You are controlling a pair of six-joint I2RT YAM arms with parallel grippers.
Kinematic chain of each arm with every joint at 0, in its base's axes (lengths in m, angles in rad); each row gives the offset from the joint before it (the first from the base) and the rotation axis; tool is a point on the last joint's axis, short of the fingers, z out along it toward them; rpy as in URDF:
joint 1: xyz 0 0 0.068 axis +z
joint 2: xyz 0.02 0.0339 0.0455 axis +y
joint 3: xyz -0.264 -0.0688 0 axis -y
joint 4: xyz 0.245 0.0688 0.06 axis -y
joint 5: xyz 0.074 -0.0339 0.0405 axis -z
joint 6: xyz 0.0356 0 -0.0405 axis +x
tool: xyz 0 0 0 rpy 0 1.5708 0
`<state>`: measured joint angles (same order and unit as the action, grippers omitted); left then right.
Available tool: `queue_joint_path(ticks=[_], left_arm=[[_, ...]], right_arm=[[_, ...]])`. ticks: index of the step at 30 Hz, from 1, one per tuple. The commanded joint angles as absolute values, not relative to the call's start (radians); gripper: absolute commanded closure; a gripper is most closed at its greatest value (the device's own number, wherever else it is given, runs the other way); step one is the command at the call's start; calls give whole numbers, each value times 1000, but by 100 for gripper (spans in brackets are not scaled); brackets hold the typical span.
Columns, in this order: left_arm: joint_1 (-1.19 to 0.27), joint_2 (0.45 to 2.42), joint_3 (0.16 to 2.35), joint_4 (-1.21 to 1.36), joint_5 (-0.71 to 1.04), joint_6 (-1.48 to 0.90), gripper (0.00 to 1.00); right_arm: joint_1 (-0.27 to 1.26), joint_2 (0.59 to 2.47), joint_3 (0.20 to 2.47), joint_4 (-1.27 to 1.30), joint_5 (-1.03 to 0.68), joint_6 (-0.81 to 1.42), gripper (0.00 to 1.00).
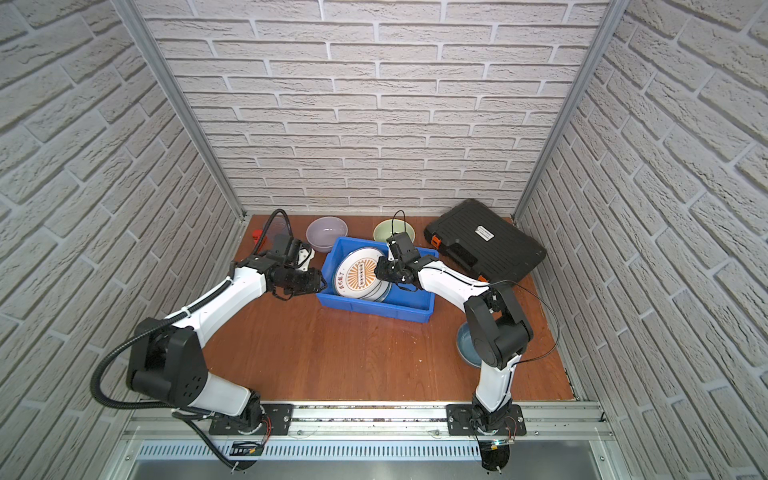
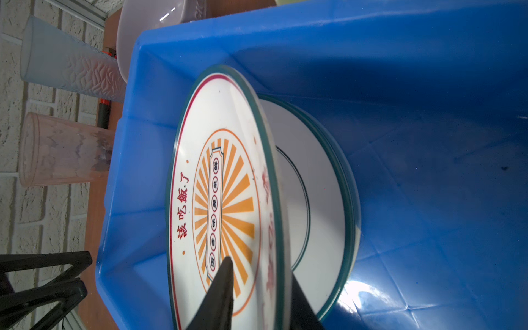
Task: Place the mixed dishes into the plastic bin
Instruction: 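Lower the orange-sunburst plate onto the plates in the bin with both grippers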
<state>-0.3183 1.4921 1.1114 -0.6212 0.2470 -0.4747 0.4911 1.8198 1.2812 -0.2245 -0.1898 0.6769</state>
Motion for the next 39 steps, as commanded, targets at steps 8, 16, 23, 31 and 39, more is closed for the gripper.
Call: queue_joint_path(ticks=[8,16,23,31,39], left_arm=[[-333,1517,1128,-594,253,-477,47],[-341,1526,1135,-596,252,-477,48],[-345,1528,1134,-596,247,-476,49],[-345,1525,1128,-599,244,-476,50],[-345,1521,1123,-600,245,-473,51]], right_arm=[[496,1816,1332,-298,-151,600,62],[497,1840,1353,-348,-141,571,57],[496,1867,1368,-386,-132,549,51],[498,1896,1389,-417,-127,537,49],[501,1902,1401,-439,-118,528,46]])
